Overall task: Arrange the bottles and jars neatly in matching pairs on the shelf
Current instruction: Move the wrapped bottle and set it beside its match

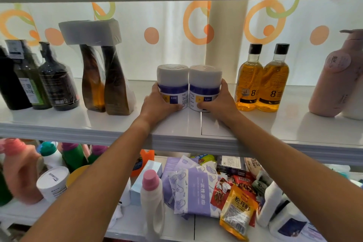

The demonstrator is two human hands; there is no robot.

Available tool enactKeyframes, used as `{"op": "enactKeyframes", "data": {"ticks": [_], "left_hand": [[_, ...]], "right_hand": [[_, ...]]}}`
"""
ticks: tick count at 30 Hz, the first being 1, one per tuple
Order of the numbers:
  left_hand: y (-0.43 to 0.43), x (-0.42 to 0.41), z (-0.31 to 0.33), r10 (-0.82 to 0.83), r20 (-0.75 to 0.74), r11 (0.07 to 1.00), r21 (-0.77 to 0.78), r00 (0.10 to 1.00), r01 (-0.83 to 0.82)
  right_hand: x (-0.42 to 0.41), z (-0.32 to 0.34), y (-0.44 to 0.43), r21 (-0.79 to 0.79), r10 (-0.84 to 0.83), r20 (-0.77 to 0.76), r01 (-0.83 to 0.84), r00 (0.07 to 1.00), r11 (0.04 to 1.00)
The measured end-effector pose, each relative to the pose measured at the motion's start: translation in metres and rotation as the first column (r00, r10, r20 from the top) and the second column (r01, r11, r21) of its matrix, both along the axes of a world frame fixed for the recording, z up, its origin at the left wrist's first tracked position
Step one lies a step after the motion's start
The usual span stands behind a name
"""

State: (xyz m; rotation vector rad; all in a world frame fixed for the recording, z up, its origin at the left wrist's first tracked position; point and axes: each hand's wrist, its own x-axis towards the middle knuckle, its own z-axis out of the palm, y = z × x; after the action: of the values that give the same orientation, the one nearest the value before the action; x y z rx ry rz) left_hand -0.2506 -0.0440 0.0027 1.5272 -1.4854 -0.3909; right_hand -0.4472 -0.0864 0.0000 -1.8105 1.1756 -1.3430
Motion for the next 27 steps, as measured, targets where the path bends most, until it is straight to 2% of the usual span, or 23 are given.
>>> {"op": "enactKeyframes", "data": {"ticks": [4, 9, 11, 13, 14, 15, 17, 18, 20, 22, 24, 27], "left_hand": [[0.002, -0.003, 0.001, 0.007, -0.018, 1.0, 0.011, 1.0, -0.007], [0.033, -0.015, 0.009, 0.0, -0.164, 1.0, -0.017, 0.986, -0.003], [0.059, -0.013, 0.007, 0.065, -0.157, 0.988, -0.127, 0.985, -0.086], [0.085, 0.003, 0.004, 0.125, -0.172, 0.94, -0.295, 0.977, -0.172], [0.097, 0.015, 0.005, 0.15, -0.209, 0.907, -0.36, 0.966, -0.219], [0.106, 0.03, 0.008, 0.181, -0.262, 0.876, -0.396, 0.948, -0.276], [0.111, 0.061, 0.014, 0.224, -0.36, 0.851, -0.38, 0.906, -0.362], [0.109, 0.074, 0.017, 0.24, -0.382, 0.862, -0.338, 0.892, -0.377], [0.102, 0.091, 0.018, 0.266, -0.37, 0.907, -0.216, 0.89, -0.361], [0.094, 0.098, 0.017, 0.248, -0.356, 0.948, -0.102, 0.901, -0.302], [0.091, 0.098, 0.015, 0.223, -0.316, 0.972, -0.005, 0.922, -0.237], [0.085, 0.102, 0.016, 0.242, -0.151, 0.97, 0.041, 0.959, -0.238]], "right_hand": [[0.002, -0.001, -0.004, -0.049, -0.001, -0.024, 0.0, 1.0, 0.999], [0.003, -0.001, -0.002, -0.169, -0.082, -0.041, 0.074, 0.996, 0.983], [0.004, 0.007, 0.008, -0.28, -0.219, -0.057, 0.195, 0.974, 0.94], [0.009, 0.018, 0.026, -0.467, -0.325, 0.038, 0.304, 0.945, 0.831], [0.017, 0.024, 0.039, -0.545, -0.304, 0.112, 0.314, 0.946, 0.778], [0.029, 0.029, 0.052, -0.579, -0.241, 0.15, 0.282, 0.959, 0.765], [0.065, 0.037, 0.076, -0.518, -0.06, 0.058, 0.082, 0.997, 0.851], [0.086, 0.038, 0.085, -0.418, 0.032, -0.069, -0.058, 0.997, 0.907], [0.131, 0.034, 0.094, -0.136, 0.219, -0.303, -0.27, 0.927, 0.953], [0.166, 0.022, 0.092, 0.049, 0.315, -0.368, -0.32, 0.875, 0.946], [0.185, 0.007, 0.085, 0.056, 0.301, -0.354, -0.301, 0.886, 0.952], [0.192, -0.001, 0.078, 0.018, 0.251, -0.342, -0.261, 0.905, 0.965]]}}
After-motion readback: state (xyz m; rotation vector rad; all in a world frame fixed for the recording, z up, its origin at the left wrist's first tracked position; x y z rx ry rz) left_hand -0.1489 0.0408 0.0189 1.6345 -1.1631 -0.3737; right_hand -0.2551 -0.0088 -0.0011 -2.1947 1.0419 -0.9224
